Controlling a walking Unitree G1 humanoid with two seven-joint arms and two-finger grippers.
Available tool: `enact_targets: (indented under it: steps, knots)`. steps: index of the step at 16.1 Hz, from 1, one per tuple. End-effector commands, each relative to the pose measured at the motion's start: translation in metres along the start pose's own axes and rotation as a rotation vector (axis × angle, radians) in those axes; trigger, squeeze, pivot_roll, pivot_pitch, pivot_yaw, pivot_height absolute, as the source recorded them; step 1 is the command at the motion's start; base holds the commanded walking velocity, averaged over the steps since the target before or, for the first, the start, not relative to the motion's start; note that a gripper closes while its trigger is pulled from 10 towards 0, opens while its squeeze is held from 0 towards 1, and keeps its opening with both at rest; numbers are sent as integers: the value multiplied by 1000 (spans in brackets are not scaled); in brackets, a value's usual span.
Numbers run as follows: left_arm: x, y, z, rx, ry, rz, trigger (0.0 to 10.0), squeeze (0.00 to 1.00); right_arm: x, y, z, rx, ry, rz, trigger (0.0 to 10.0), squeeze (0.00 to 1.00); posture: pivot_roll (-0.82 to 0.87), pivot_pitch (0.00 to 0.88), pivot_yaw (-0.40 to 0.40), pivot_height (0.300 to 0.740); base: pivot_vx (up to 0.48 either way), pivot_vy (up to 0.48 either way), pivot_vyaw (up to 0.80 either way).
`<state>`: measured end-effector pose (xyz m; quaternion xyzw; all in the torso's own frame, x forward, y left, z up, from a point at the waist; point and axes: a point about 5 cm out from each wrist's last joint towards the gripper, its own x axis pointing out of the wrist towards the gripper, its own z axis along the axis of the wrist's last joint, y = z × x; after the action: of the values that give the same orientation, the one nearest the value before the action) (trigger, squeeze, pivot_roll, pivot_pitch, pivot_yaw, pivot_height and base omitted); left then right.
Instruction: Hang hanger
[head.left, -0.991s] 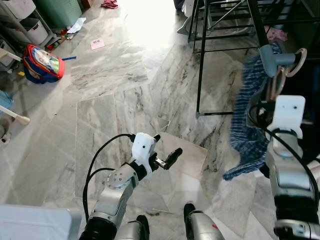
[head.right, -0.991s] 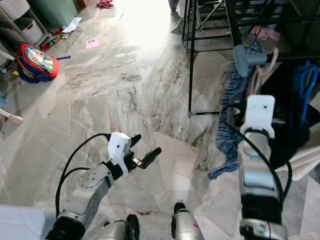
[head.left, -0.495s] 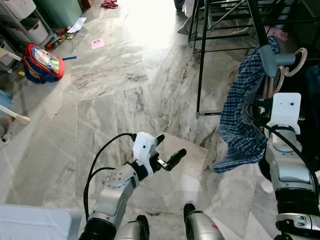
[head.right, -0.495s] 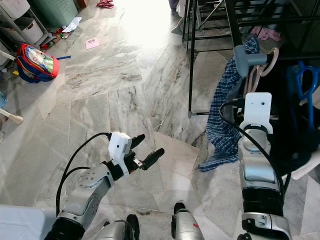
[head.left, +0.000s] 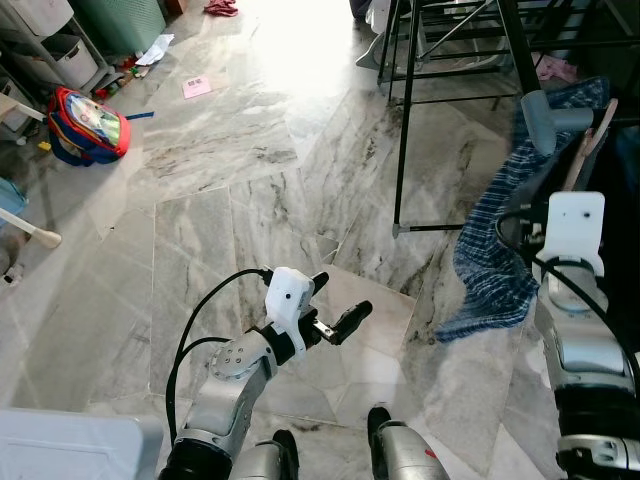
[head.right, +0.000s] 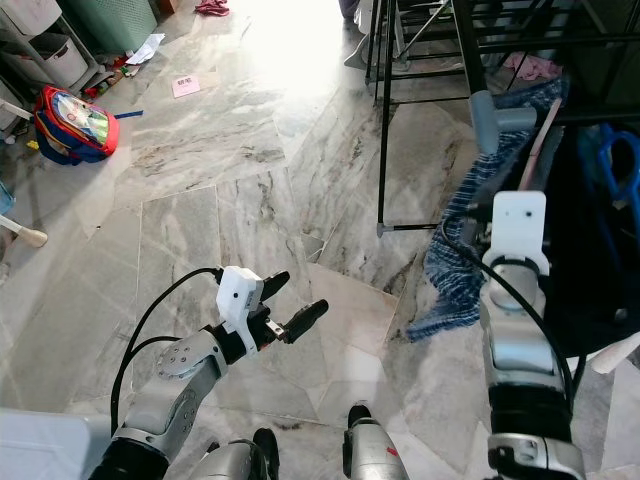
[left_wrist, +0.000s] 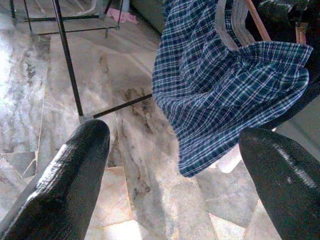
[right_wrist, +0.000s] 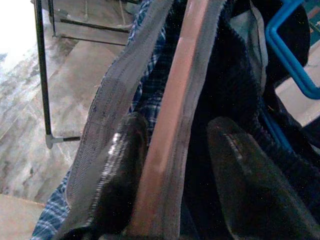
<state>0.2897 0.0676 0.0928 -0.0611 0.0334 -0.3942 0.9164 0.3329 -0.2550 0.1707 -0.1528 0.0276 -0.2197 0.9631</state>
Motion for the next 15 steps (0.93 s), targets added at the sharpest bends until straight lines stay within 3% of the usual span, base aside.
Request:
enact_targets:
  steps: [1, 6, 15]
  knots:
    - [-4, 0, -6, 0, 35, -9, 10000, 0, -3, -3, -6, -3, 25, 0, 0, 0, -87, 309, 104, 740, 0, 0, 0]
    - [-3, 1, -6, 9, 45, -11, 10000, 0, -7, -2, -6, -7, 17, 30, 0, 0, -88, 307, 115, 740, 0, 0, 0]
    - [-3, 2, -8, 27, 70, 0, 10000, 0, -16, 17, 6, -3, -30, 148, 0, 0, -82, 311, 117, 740, 0, 0, 0]
